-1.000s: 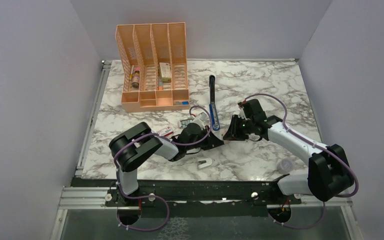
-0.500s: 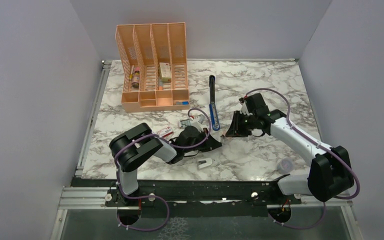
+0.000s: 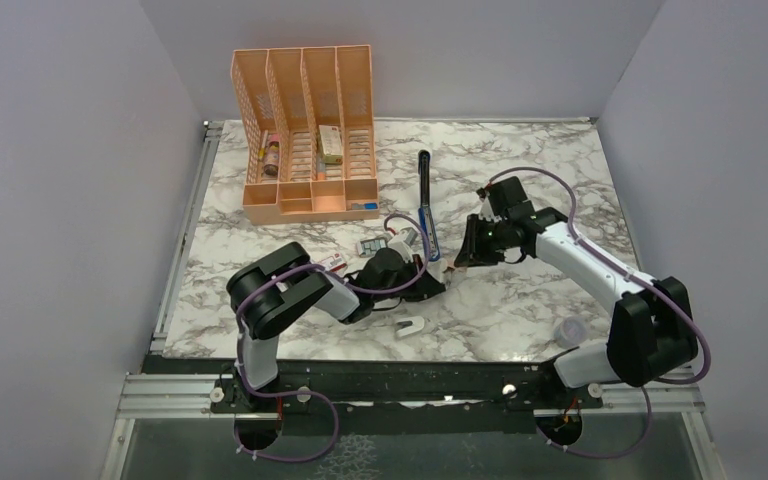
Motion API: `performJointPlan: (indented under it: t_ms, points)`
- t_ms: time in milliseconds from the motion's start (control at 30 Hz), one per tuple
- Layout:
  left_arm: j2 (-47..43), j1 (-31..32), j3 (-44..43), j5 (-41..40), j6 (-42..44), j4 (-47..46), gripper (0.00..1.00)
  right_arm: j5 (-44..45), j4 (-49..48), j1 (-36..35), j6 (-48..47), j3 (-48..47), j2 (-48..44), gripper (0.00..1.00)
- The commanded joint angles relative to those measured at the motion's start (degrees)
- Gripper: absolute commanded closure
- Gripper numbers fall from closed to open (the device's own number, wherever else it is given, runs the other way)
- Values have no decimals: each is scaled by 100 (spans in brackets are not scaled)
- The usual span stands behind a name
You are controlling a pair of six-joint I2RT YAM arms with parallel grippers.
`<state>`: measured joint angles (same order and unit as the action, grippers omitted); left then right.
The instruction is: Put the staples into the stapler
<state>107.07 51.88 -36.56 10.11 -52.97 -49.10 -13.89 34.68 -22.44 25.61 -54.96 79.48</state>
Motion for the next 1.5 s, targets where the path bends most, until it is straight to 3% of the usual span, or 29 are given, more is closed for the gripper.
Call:
performJointPlan:
  t_ms: [0,167,733,867,1033,1133,1333,1467]
  points:
    - [243,83,-54,174,210,419,100,782,-6,88,-255,-416,288,81]
    - [245,94,7,92,224,419,100,887,-46,134,-420,-667,608,81]
    - [316,26,1,343,-37,421,100,-75,-906,151,-188,-567,1607,81]
    - [343,-86,0,492,-337,427,100,-364,-1115,152,-79,-395,1547,73]
    - [413,-166,-81,628,-675,437,100,-923,-1572,122,-35,13,1386,48]
    - [474,-215,-108,665,-782,437,100,-727,-1626,53,32,175,1320,37]
    - [467,-248,-106,667,-842,437,100,-605,-1684,-33,257,466,1128,33]
    - [493,-257,-132,685,-855,437,100,-622,-1766,-132,454,596,1190,38]
